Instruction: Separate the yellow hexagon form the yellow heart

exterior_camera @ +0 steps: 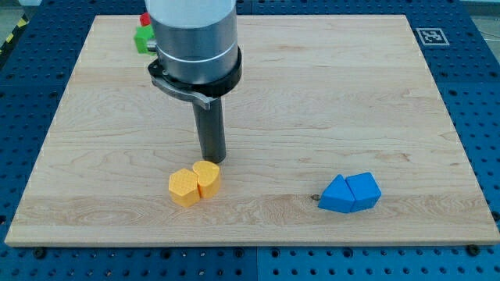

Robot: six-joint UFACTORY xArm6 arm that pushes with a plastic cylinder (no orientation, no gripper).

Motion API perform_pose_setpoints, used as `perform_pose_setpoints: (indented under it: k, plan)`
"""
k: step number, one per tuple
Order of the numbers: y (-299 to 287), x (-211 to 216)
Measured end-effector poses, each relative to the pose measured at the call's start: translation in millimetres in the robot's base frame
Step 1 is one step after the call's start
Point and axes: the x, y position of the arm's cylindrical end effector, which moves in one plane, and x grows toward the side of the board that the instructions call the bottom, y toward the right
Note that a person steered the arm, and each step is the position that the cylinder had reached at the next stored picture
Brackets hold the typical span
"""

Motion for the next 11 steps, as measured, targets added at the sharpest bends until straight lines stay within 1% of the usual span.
perform_pose_setpoints:
  k: [1,2,3,4,5,6,7,8,9,10,11]
  plan:
    - [-2.5,-42.0]
    - [-48.5,-30.8]
    - [-79.8,17.9]
    - [-65.1,60.5]
    - [-15.2,97.1]
    - [21.1,109.9]
    - [33.7,107.9]
    - [32.8,91.2]
    - [20.3,64.3]
    - [-5.9,46.9]
    - [-8.7,67.4]
